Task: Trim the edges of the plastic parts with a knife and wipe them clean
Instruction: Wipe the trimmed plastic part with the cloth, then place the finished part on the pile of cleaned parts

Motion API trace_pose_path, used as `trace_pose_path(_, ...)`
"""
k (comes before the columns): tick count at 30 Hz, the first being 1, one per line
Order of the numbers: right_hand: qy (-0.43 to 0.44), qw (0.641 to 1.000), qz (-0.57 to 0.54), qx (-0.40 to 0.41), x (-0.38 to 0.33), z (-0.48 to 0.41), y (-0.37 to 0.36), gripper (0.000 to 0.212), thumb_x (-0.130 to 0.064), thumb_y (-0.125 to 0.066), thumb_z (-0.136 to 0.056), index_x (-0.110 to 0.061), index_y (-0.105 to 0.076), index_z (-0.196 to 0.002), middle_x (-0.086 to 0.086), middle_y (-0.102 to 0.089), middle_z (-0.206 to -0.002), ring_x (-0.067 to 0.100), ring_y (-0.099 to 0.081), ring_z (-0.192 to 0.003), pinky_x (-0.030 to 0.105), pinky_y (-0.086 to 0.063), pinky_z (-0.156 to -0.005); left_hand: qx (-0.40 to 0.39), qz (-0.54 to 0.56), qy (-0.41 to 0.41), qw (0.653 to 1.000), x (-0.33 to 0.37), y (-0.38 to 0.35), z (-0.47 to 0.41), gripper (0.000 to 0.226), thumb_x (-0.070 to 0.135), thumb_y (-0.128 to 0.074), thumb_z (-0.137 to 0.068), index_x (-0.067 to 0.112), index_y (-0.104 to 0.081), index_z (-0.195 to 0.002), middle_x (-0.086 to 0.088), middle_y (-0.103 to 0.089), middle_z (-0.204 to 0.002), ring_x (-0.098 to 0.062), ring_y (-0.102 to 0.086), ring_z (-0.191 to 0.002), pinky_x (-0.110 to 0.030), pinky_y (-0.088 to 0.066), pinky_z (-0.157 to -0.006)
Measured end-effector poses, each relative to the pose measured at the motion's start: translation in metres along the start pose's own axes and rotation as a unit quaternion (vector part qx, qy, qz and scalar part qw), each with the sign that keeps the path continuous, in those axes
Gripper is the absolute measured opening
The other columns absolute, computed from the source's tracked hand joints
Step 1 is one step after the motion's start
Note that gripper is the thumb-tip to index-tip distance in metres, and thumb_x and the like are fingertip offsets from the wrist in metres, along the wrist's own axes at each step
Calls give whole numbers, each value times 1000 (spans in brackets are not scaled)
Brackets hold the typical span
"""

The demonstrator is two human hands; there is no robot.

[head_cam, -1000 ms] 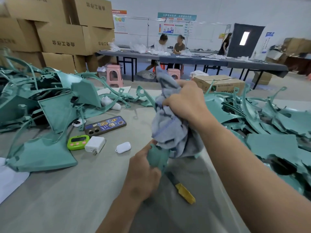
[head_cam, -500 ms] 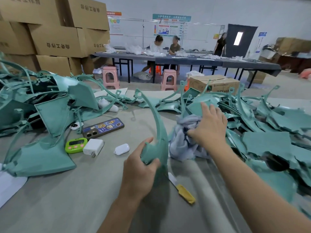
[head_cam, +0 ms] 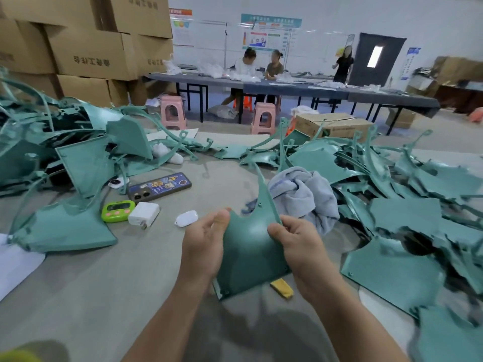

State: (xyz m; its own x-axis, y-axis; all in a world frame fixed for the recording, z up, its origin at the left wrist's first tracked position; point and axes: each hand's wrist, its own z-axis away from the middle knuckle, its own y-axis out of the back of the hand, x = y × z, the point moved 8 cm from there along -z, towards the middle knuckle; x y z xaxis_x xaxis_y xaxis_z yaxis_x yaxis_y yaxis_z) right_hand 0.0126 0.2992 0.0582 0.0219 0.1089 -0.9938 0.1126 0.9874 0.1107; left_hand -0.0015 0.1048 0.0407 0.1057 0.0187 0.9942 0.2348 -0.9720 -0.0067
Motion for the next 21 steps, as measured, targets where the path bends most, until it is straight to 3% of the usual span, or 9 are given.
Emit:
trace_pose_path(4,-43,990,-46,123,15,2,28,25,-17,-54,-103,-5,-73,-91,19,-76,-96,31,-70,-84,47,-57,-78,-224,25,45,973,-4,-34,14,44,27,-75,-72,30,-74,-115,-3,-77,-110,-27,-74,-102,-49,-56,-97)
trace_pose_path(8,-16,986,-22,165,4,25,49,37,-31,-62,-99,-2,-65,-75,20,-67,-72,18,-54,-64,37,-44,-64,-261,146,88,950,10,-52,39,35,2,-70,-79,10,-76,-112,-17,-74,-116,-37,-71,-105,-41,-60,-85)
trace_pose_path(10,38,975,41,216,-12,45,77,23,-33,-70,-90,-21,-68,-71,-9,-64,-59,10,-56,-58,31,-43,-61,-245,154,73,954,26,-54,47,35,-2,-65,-84,9,-74,-116,-14,-75,-113,-33,-73,-102,-39,-61,-83)
trace_pose_path(11,63,976,43,204,-22,54,84,2,-33,-72,-85,-32,-74,-87,-16,-72,-75,5,-66,-70,30,-50,-68,-226,109,38,967,39,-54,52,37,2,-64,-85,14,-74,-117,-9,-77,-110,-30,-74,-100,-41,-60,-85)
trace_pose_path(13,87,994,2,72,-34,75,77,55,-41,-73,-81,-39,-60,-134,-19,-72,-120,-2,-66,-112,22,-52,-92,-193,-40,-91,976,74,-62,75,44,17,-58,-84,35,-70,-122,6,-77,-109,-20,-72,-102,-39,-58,-90)
trace_pose_path(14,82,996,-24,18,-34,88,73,64,-45,-73,-80,-38,-54,-141,-18,-68,-129,-1,-62,-121,20,-52,-96,-219,-112,-161,956,90,-78,97,52,24,-56,-85,45,-60,-132,15,-72,-121,-11,-68,-112,-35,-55,-94)
trace_pose_path(16,76,992,-93,26,-28,115,88,47,-46,-78,-74,-37,-65,-118,-8,-75,-114,12,-71,-110,25,-58,-85,-351,-228,-240,876,99,-125,154,80,37,-57,-83,53,-22,-153,26,-36,-157,6,-38,-140,-27,-38,-113)
trace_pose_path(18,39,969,-210,123,-12,142,129,34,-31,-82,-76,-23,-71,-107,8,-78,-103,25,-76,-97,36,-62,-76,-428,-283,-271,814,92,-154,196,93,44,-58,-76,55,-8,-154,34,-7,-163,14,-15,-146,-19,-21,-120)
trace_pose_path(21,-7,930,-295,218,11,185,194,19,-3,-62,-93,-4,-66,-112,16,-78,-102,31,-77,-87,42,-64,-61,-358,-241,-271,861,100,-156,200,74,36,-69,-83,48,-40,-149,35,-31,-155,20,-25,-139,-11,-20,-118)
